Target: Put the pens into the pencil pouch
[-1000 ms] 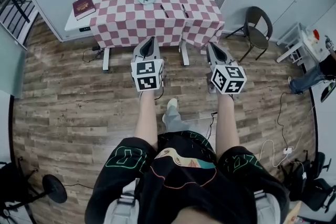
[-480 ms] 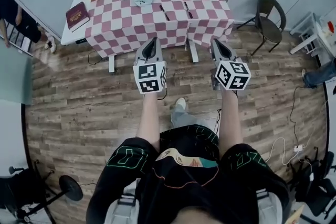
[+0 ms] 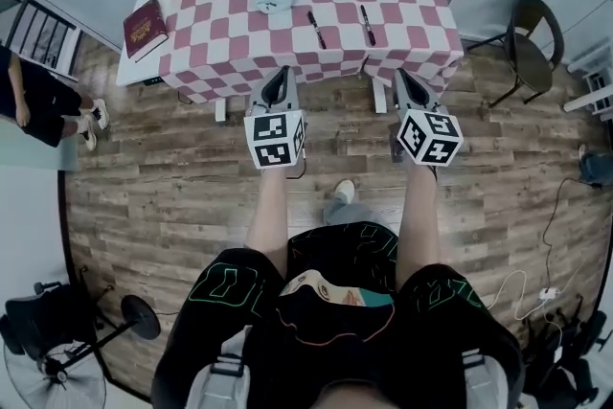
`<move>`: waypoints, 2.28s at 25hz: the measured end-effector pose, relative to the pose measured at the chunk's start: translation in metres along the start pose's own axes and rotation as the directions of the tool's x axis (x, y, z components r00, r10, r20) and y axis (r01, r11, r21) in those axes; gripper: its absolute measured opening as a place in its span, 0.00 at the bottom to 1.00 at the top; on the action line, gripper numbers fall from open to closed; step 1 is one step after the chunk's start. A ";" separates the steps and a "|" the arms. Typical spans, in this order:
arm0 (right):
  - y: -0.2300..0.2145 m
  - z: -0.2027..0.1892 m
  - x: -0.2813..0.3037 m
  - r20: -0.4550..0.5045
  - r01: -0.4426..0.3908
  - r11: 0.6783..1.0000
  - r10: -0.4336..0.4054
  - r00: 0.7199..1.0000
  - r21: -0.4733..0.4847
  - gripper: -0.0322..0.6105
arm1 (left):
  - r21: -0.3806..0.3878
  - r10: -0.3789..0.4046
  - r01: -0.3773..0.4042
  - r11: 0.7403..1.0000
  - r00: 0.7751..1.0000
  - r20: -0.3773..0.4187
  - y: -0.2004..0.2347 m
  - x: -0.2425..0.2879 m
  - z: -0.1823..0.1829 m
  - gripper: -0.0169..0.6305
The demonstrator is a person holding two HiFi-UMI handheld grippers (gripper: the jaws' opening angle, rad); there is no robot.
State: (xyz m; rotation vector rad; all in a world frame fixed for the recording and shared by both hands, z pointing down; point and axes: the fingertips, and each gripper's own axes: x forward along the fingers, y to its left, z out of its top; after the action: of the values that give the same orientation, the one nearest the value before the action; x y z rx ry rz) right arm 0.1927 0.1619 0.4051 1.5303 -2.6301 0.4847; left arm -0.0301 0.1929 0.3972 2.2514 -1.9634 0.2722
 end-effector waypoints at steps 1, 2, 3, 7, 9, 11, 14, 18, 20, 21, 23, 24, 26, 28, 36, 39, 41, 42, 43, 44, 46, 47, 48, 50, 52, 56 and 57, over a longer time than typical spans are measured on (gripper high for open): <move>-0.006 -0.002 0.011 -0.004 -0.003 1.000 0.003 1.000 0.013 0.05 | 0.014 0.002 -0.002 1.000 1.000 -0.019 0.001 0.011 -0.001 0.02; -0.012 -0.003 0.022 -0.009 -0.009 1.000 0.009 1.000 0.019 0.05 | 0.022 0.005 -0.005 1.000 1.000 -0.030 0.002 0.022 -0.001 0.02; -0.016 -0.005 0.033 -0.018 -0.017 1.000 0.017 1.000 0.019 0.05 | 0.025 0.009 -0.008 1.000 0.999 -0.038 0.004 0.031 -0.001 0.02; -0.030 -0.007 0.065 -0.030 -0.038 0.998 0.040 0.999 0.040 0.05 | 0.037 0.016 -0.014 0.999 0.998 -0.056 0.006 0.059 0.002 0.02; -0.037 -0.005 0.077 -0.030 -0.046 0.998 0.047 0.998 0.046 0.05 | 0.037 0.027 -0.025 0.999 0.998 -0.058 0.010 0.070 0.003 0.02; -0.041 -0.002 0.087 -0.030 -0.052 0.998 0.054 0.998 0.047 0.05 | 0.033 0.045 -0.043 0.999 0.997 -0.058 0.017 0.077 0.004 0.02; -0.040 0.005 0.103 -0.025 -0.067 0.997 0.068 0.997 0.045 0.05 | 0.027 0.070 -0.069 0.997 0.996 -0.055 0.029 0.084 0.008 0.02; -0.028 0.007 0.126 -0.043 -0.110 0.994 0.111 0.993 0.026 0.05 | -0.004 0.100 -0.100 0.995 0.993 -0.059 0.046 0.091 0.005 0.02; -0.023 0.008 0.138 -0.055 -0.128 0.992 0.128 0.990 0.011 0.05 | -0.024 0.111 -0.112 0.993 0.992 -0.060 0.056 0.098 0.002 0.02; -0.021 0.009 0.143 -0.059 -0.134 0.991 0.134 0.989 0.001 0.05 | -0.036 0.116 -0.118 0.992 0.992 -0.058 0.061 0.103 0.002 0.02; -0.022 0.012 0.156 -0.065 -0.135 0.991 0.134 0.989 -0.014 0.05 | -0.057 0.123 -0.126 0.990 0.991 -0.051 0.072 0.115 0.003 0.02; -0.024 0.014 0.163 -0.067 -0.131 0.991 0.130 0.989 -0.016 0.05 | -0.064 0.124 -0.127 0.990 0.991 -0.048 0.077 0.122 0.003 0.02; -0.028 0.018 0.178 -0.070 -0.121 0.992 0.120 0.990 -0.018 0.05 | -0.073 0.124 -0.127 0.989 0.991 -0.053 0.088 0.137 0.005 0.02; -0.030 0.023 0.194 -0.073 -0.118 0.993 0.116 0.991 -0.020 0.05 | -0.074 0.121 -0.127 0.989 0.990 -0.076 0.100 0.152 0.004 0.02; -0.016 0.010 0.268 -0.147 -0.149 0.989 0.146 0.978 -0.013 0.05 | -0.067 0.078 -0.096 0.993 0.969 -0.233 0.142 0.214 -0.026 0.02; -0.013 0.006 0.293 -0.174 -0.156 0.988 0.151 0.973 -0.017 0.05 | -0.070 0.065 -0.085 0.994 0.965 -0.255 0.159 0.236 -0.029 0.02; -0.013 0.003 0.308 -0.193 -0.155 0.988 0.148 0.970 -0.021 0.05 | -0.071 0.057 -0.081 0.994 0.954 -0.294 0.169 0.249 -0.034 0.02; -0.012 0.002 0.314 -0.201 -0.153 0.988 0.145 0.969 -0.023 0.05 | -0.072 0.055 -0.082 0.994 0.945 -0.322 0.174 0.255 -0.038 0.02; -0.012 0.001 0.320 -0.207 -0.151 0.988 0.143 0.968 -0.023 0.05 | -0.077 0.053 -0.084 0.993 0.938 -0.342 0.178 0.260 -0.040 0.02; -0.011 0.002 0.326 -0.210 -0.152 0.988 0.144 0.967 -0.024 0.05 | -0.087 0.050 -0.085 0.993 0.935 -0.350 0.182 0.264 -0.041 0.02; -0.007 0.003 0.338 -0.214 -0.161 0.987 0.151 0.965 -0.029 0.05 | -0.104 0.045 -0.086 0.991 0.937 -0.346 0.189 0.272 -0.041 0.02; -0.004 0.004 0.344 -0.217 -0.166 0.986 0.156 0.964 -0.033 0.05 | -0.105 0.046 -0.087 0.991 0.939 -0.341 0.192 0.275 -0.040 0.02; -0.002 0.006 0.350 -0.219 -0.173 0.984 0.161 0.962 -0.037 0.05 | -0.104 0.048 -0.088 0.991 0.941 -0.335 0.195 0.278 -0.038 0.02; 0.004 0.008 0.362 -0.221 -0.187 0.981 0.173 0.960 -0.044 0.05 | -0.101 0.050 -0.087 0.991 0.947 -0.318 0.198 0.283 -0.034 0.02; 0.010 0.011 0.373 -0.224 -0.203 0.978 0.186 0.957 -0.053 0.05 | -0.099 0.050 -0.084 0.992 0.952 -0.303 0.200 0.286 -0.031 0.02; 0.027 0.012 0.396 -0.248 -0.243 0.967 0.220 0.944 -0.069 0.05 | -0.112 0.052 -0.085 0.990 0.961 -0.271 0.210 0.288 -0.029 0.02; 0.032 0.011 0.402 -0.257 -0.257 0.964 0.230 0.938 -0.074 0.05 | -0.119 0.053 -0.087 0.989 0.963 -0.263 0.213 0.288 -0.028 0.02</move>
State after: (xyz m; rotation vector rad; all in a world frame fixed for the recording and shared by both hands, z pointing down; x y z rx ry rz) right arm -0.0370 -0.1634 0.4703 1.0419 -2.6104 0.5033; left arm -0.2046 -0.1077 0.4879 1.9574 -1.8684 0.4124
